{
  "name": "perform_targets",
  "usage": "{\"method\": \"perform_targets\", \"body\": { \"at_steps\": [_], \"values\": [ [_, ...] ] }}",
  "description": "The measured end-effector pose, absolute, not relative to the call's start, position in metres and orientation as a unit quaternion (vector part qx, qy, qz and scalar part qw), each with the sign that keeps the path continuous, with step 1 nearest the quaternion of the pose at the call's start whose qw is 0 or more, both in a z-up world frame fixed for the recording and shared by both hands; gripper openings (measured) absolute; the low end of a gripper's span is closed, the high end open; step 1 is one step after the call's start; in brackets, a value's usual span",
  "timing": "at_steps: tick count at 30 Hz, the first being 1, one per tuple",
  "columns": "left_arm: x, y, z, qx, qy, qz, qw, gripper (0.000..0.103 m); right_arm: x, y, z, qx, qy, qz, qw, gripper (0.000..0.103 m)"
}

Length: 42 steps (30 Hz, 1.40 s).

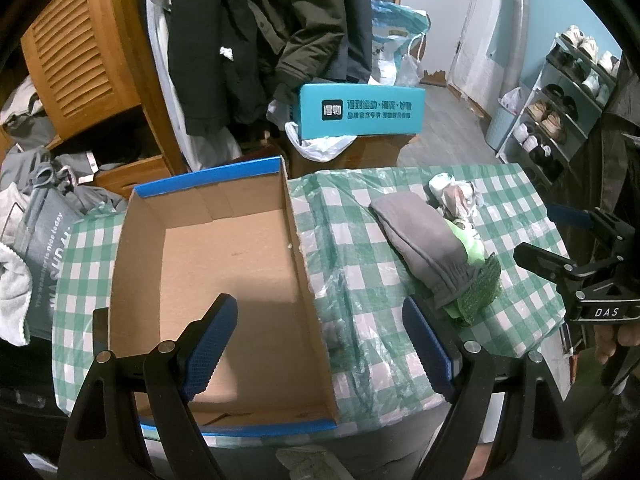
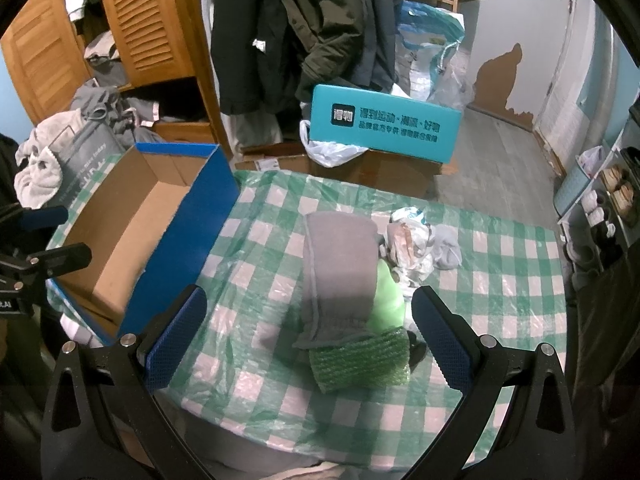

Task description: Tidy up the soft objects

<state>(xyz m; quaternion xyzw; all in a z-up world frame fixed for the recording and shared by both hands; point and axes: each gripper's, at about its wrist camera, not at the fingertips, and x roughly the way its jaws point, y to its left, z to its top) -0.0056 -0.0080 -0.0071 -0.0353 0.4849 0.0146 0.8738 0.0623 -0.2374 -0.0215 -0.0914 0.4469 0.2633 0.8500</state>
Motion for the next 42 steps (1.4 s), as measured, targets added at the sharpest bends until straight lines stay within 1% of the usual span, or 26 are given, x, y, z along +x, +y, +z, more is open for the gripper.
{"method": "perform_targets", "body": {
  "at_steps": [9,19,34,42],
  "values": [
    [0.015,-0.033,-0.029,-0.014,0.511,0.002,0.859,0.086,0.079,-0.264,-0.044,-0.098,0.468,0.231,0.847,0.101],
    [0.038,-0.059,-0.062,-0.023,0.557,-0.025,0.830,0.086,0.090,-0.295,-0.080,-0.095,0.503,0.202,0.835,0.101],
    [0.057,-0.086,-0.095,-0.002,0.586,-0.037,0.809,0.086,0.107,-0.292,-0.130,-0.104,0.538,0.199,0.813,0.101],
    [0.070,-0.090,-0.117,-0.014,0.604,-0.034,0.796,0.086,0.111,-0.283,-0.154,-0.128,0.553,0.204,0.798,0.101]
  ]
}}
